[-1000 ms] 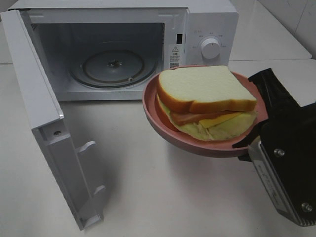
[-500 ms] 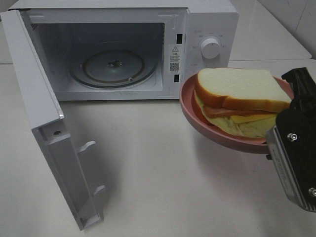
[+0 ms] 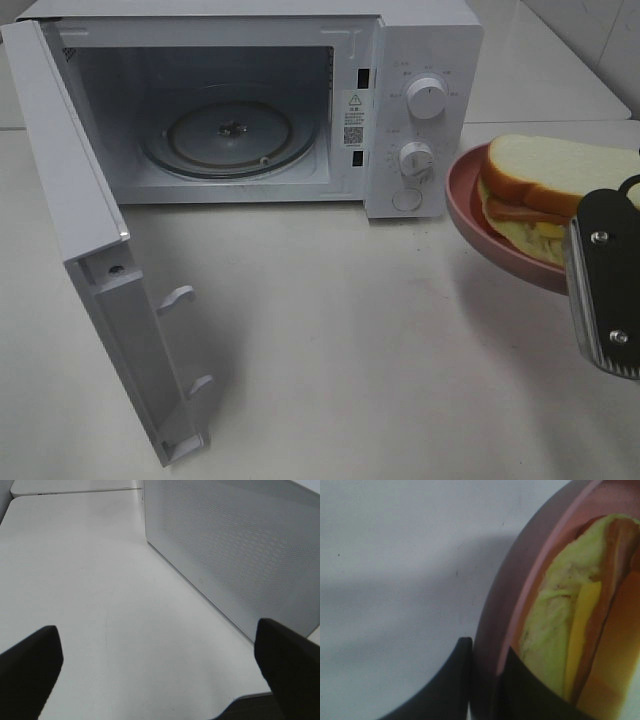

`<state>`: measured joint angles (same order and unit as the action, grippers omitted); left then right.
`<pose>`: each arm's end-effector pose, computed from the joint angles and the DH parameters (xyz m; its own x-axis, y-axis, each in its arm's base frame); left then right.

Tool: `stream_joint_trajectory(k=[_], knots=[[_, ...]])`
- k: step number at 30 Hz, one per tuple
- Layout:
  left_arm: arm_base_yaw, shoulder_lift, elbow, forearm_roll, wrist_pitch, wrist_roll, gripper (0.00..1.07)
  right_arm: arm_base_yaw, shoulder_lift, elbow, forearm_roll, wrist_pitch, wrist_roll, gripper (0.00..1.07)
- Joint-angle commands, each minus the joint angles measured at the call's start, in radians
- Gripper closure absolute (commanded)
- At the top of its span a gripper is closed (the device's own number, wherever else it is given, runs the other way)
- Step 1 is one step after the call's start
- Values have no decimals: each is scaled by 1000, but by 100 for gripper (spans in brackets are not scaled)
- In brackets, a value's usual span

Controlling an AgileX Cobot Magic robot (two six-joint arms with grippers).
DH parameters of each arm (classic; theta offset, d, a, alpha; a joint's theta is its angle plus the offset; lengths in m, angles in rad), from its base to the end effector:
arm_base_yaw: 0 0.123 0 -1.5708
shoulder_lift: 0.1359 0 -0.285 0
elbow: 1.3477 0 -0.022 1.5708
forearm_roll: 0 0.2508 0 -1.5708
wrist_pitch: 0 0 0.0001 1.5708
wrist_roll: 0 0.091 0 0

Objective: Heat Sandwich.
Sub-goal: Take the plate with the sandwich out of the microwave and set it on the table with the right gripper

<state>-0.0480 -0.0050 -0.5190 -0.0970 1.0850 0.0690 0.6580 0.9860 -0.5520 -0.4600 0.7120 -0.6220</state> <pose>-0.0094 -0.0074 0.2808 -0.4510 0.0452 -0.8914 0.1347 0.9907 -0.0179 0.1477 0.0808 0.2416 0.0125 -0.9954 -0.0947 -0.8122 0.0452 -0.5817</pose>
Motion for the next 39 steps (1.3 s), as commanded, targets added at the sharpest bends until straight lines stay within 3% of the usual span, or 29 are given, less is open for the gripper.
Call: stream_joint_trajectory(k=[1, 7, 28, 39], knots=[[2, -16, 1, 0, -14, -3, 7, -4, -9, 0, -68, 30, 95, 107], [2, -16, 1, 0, -14, -3, 7, -4, -9, 0, -165, 115, 286, 107], [2, -16, 1, 0, -14, -3, 7, -4, -6, 0, -311, 254, 689, 107], [2, -16, 1, 0, -14, -3, 7, -4, 140, 0, -377, 248, 937, 106]])
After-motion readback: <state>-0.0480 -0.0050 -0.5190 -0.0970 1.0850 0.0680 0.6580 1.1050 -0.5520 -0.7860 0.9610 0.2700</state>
